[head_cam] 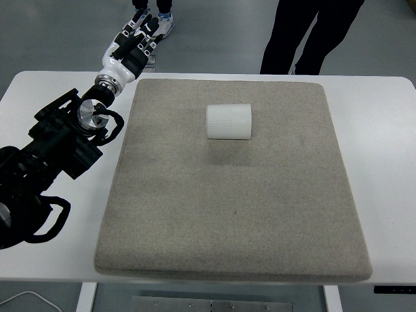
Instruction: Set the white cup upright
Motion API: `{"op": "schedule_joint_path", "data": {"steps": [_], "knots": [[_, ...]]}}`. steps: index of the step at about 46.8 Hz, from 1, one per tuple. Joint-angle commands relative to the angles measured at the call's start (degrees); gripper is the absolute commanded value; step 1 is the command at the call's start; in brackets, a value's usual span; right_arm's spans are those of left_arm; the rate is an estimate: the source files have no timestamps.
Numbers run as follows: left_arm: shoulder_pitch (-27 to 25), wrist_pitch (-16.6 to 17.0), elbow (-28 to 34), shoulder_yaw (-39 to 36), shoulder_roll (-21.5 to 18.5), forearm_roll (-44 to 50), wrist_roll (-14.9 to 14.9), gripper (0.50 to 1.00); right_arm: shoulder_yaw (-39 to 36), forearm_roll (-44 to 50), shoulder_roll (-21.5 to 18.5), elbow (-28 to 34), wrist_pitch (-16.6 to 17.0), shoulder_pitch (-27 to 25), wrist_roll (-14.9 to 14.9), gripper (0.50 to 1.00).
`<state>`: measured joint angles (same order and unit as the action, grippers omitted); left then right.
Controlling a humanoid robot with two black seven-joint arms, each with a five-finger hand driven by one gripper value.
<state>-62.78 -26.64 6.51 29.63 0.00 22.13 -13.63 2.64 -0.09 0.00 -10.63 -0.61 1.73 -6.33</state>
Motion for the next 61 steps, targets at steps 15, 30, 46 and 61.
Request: {"op": "schedule_joint_path", "data": {"steps": [15, 30, 46, 61], "knots": [[-5.9, 0.7, 4.3, -0.1, 0.0, -22.2, -0.9, 0.996, 0.0, 0.0, 0.0, 0.0, 0.0, 0.0, 0.0, 0.930], [-9.1, 3.3, 10.0, -8.4, 0.0, -44.6, -0.9, 0.994, 0.0, 0.0, 0.0, 0.0, 0.0, -0.1, -0.1, 0.930], [-12.2, 11.3, 18.4, -14.2, 0.0, -64.4, 0.1, 0.994, 0.0, 0.0, 0.0, 0.0, 0.0, 0.0, 0.0, 0.930], [-15.7, 12.8, 20.6, -22.0, 0.0, -67.9, 7.9, 0.994, 0.0, 0.0, 0.0, 0.0, 0.0, -0.1, 0.0, 0.930]]}}
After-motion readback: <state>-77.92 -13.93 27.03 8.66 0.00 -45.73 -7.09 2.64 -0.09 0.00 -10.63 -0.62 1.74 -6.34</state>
